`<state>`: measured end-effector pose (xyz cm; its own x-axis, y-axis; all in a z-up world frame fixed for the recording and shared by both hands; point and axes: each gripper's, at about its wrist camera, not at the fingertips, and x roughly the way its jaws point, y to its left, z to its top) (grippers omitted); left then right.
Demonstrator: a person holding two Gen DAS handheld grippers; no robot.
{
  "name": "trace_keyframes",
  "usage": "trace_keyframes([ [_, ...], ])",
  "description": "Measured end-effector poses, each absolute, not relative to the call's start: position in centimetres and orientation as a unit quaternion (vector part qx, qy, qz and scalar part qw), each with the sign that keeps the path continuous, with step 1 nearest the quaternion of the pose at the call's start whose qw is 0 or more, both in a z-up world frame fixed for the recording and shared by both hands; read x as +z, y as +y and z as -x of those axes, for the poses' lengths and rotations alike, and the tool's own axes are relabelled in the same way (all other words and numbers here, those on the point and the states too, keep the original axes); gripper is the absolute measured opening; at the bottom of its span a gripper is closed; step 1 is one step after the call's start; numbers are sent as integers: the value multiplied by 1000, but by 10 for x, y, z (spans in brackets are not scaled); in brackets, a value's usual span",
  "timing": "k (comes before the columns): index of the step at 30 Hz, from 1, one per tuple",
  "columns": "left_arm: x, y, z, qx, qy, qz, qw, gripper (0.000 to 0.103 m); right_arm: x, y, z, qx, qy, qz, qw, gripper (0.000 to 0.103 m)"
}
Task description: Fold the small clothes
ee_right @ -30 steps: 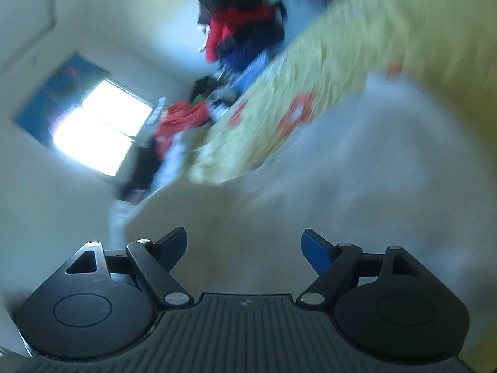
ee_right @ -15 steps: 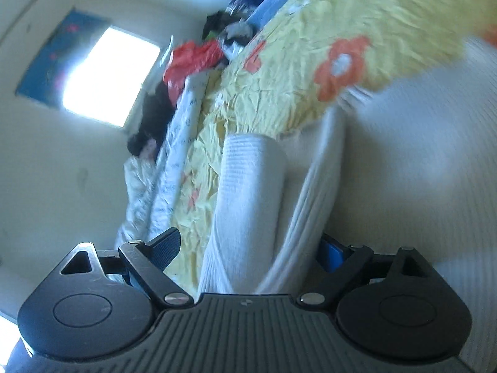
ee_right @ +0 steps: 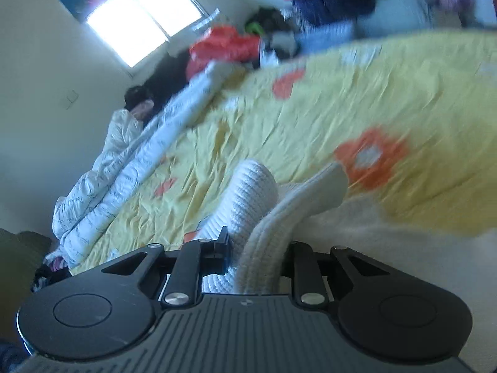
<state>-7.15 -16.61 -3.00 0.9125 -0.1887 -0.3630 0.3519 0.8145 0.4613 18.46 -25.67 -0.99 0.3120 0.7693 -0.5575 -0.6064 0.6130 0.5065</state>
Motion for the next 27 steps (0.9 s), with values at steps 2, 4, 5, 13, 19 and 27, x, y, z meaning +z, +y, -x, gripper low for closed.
trace_keyframes([
  [2, -27, -188, 68, -178, 148, -255, 939, 28, -1, -286, -189, 407, 404, -87, 814, 24],
  [4, -32, -211, 62, -211, 160, -239, 934, 28, -4, -317, -192, 377, 416, -83, 823, 24],
  [5, -37, -221, 58, -222, 173, -236, 930, 28, -11, -328, -193, 364, 423, -85, 825, 24],
  [13, -67, -241, 74, -243, 130, -274, 921, 34, -70, -390, -184, 279, 431, -224, 829, 53],
  [19, -36, -166, 122, -247, 65, -215, 943, 75, -33, -416, -160, 273, 358, -280, 848, 66],
  [27, -75, -123, 115, -161, 160, -251, 941, 75, -42, -353, -177, 279, 439, -148, 841, 69],
])
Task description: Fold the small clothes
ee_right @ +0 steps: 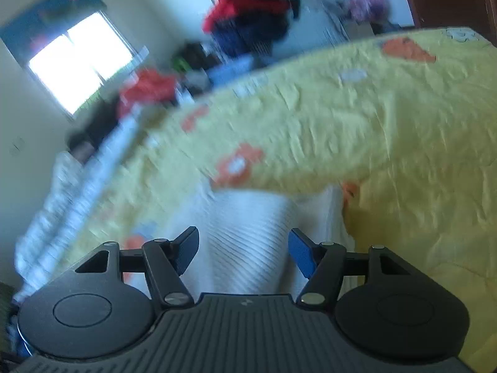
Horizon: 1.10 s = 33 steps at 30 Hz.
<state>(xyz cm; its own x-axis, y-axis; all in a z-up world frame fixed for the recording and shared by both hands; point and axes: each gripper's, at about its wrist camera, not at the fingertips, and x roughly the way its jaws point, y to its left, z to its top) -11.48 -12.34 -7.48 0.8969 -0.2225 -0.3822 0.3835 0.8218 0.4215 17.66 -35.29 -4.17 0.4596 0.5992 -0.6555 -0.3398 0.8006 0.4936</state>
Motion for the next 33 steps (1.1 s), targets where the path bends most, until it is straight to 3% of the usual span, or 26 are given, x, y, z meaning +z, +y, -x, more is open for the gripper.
trace_keyframes([
  [2, -81, -130, 110, -160, 161, -263, 938, 71, -59, -346, -186, 264, 463, -144, 834, 67],
  [3, -85, -132, 111, -165, 156, -271, 935, 62, -64, -342, -187, 267, 461, -139, 835, 54],
  [4, -86, -132, 112, -165, 149, -279, 934, 58, -64, -341, -183, 271, 453, -136, 838, 41],
  [5, -85, -133, 112, -162, 140, -284, 935, 39, -63, -339, -181, 276, 445, -135, 841, 29],
  [6, -82, -133, 112, -160, 134, -287, 935, 30, -58, -340, -178, 276, 437, -134, 845, 16],
  [11, -67, -138, 114, -193, 124, -278, 933, 25, -21, -363, -159, 265, 378, -120, 879, 15],
  [15, -90, -146, 114, -194, 113, -283, 932, 26, -68, -376, -169, 216, 433, -112, 868, 14],
  [17, -89, -145, 115, -192, 109, -278, 935, 30, -72, -378, -162, 212, 410, -135, 877, 15],
  [20, -79, -130, 119, -202, 110, -264, 937, 41, -71, -376, -154, 203, 397, -134, 885, 28],
  [22, -68, -109, 112, -210, 117, -248, 939, 55, -66, -380, -150, 204, 400, -159, 879, 45],
  [23, -61, -98, 114, -210, 122, -232, 942, 67, -62, -383, -146, 207, 401, -176, 875, 51],
  [24, -55, -86, 114, -212, 124, -214, 945, 78, -56, -388, -141, 212, 392, -194, 874, 63],
  [27, -39, -51, 108, -203, 135, -143, 959, 86, -42, -405, -127, 213, 356, -197, 888, 102],
  [30, -27, -10, 75, -190, 189, -9, 963, 86, -51, -414, -132, 200, 384, -193, 880, 101],
  [33, -38, 31, 17, -194, 271, 196, 922, 86, -71, -414, -143, 194, 423, -196, 863, 99],
])
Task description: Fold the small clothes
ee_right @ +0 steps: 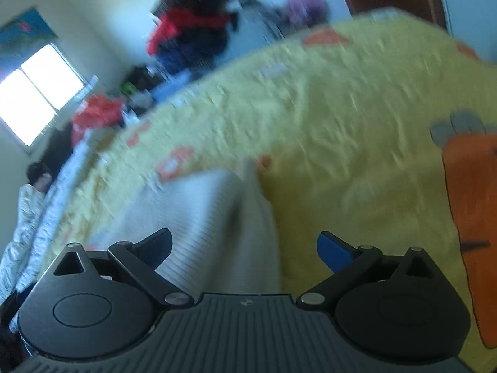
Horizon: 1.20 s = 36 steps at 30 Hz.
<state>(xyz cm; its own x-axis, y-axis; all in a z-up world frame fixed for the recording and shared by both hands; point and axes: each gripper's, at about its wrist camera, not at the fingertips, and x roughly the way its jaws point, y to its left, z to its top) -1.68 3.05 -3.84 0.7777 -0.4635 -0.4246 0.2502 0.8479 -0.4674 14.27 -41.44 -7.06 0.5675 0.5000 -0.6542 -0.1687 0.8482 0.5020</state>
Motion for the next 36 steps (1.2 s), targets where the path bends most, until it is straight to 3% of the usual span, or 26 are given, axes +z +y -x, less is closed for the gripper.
trace_keyframes([
  [2, -62, 41, -23, -199, 330, 293, 875, 85, -82, -413, -149, 208, 437, -225, 846, 100],
  [5, -90, 25, -62, -211, 386, 330, 836, 84, -95, -409, -157, 231, 459, -271, 814, 99],
  [7, -101, 16, -74, -229, 403, 355, 812, 84, -98, -401, -156, 255, 466, -273, 802, 90],
  [9, -110, 11, -81, -243, 406, 382, 794, 69, -97, -392, -149, 260, 460, -255, 810, 81],
  [10, -110, 9, -84, -241, 409, 388, 790, 68, -96, -390, -146, 261, 456, -250, 813, 76],
  [13, -97, 3, -79, -237, 396, 348, 816, 50, -87, -389, -137, 266, 440, -245, 822, 57],
  [15, -83, 1, -73, -227, 389, 320, 833, 44, -77, -385, -133, 263, 432, -243, 828, 51],
  [22, -33, 48, -66, -201, 346, 274, 875, 44, -55, -343, -148, 308, 402, -264, 821, 45],
  [26, -36, 78, -90, -152, 363, 256, 883, 46, -66, -301, -179, 313, 413, -276, 809, 45],
  [28, -56, 87, -103, -118, 390, 245, 880, 53, -81, -284, -192, 300, 429, -264, 810, 47],
  [29, -66, 93, -102, -113, 390, 257, 877, 64, -90, -282, -195, 281, 436, -264, 813, 52],
  [30, -73, 99, -98, -116, 379, 277, 875, 75, -97, -283, -197, 270, 441, -272, 812, 66],
  [31, -76, 105, -94, -114, 380, 294, 869, 79, -100, -286, -195, 265, 443, -287, 807, 75],
  [35, -80, 127, -56, -153, 356, 371, 844, 83, -87, -311, -166, 271, 436, -309, 801, 86],
  [36, -84, 131, -44, -162, 347, 388, 839, 87, -82, -318, -155, 278, 427, -310, 803, 93],
])
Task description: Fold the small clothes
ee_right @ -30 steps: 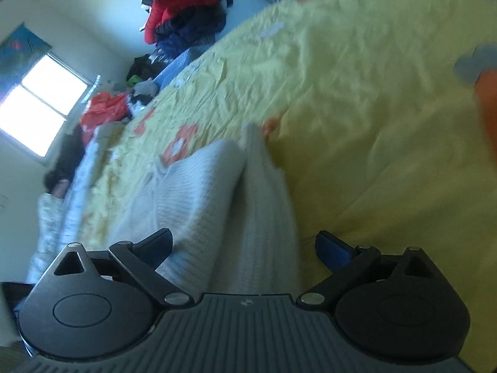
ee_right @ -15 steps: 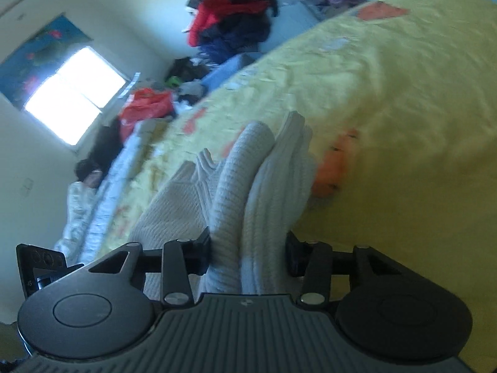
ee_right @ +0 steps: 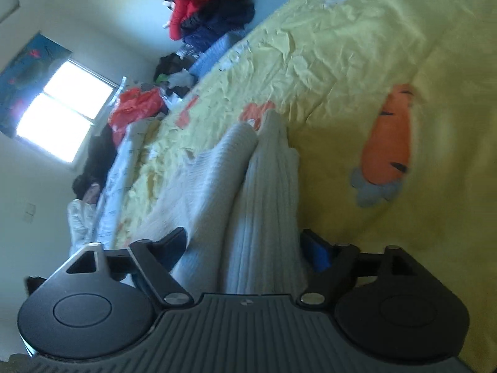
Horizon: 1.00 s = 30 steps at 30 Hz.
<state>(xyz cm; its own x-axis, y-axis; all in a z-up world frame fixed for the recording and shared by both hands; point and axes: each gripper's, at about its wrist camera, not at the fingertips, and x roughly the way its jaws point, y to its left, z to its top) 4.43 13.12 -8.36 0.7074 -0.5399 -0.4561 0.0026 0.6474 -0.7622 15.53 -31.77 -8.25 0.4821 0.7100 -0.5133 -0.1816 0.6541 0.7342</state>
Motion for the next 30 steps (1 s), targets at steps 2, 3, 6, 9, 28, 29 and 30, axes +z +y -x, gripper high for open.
trace_keyframes([
  [2, -90, 131, -31, -172, 353, 403, 826, 87, -76, -327, -136, 291, 417, -306, 805, 103],
  [3, -95, 126, -27, -178, 361, 407, 820, 87, -74, -327, -128, 297, 419, -299, 804, 102],
  [6, -104, 106, -28, -200, 373, 402, 812, 89, -78, -307, -120, 314, 449, -260, 795, 102],
  [9, -107, 97, -36, -195, 383, 387, 815, 82, -92, -278, -117, 315, 493, -204, 785, 79],
  [28, -27, 97, 34, -140, 297, 185, 926, 80, -49, -326, -86, 300, 401, -225, 836, 79],
  [29, -19, 94, 34, -127, 276, 169, 938, 87, -39, -325, -91, 301, 383, -231, 842, 79],
  [30, -12, 87, 31, -113, 255, 147, 949, 87, -33, -320, -98, 305, 372, -232, 845, 79],
])
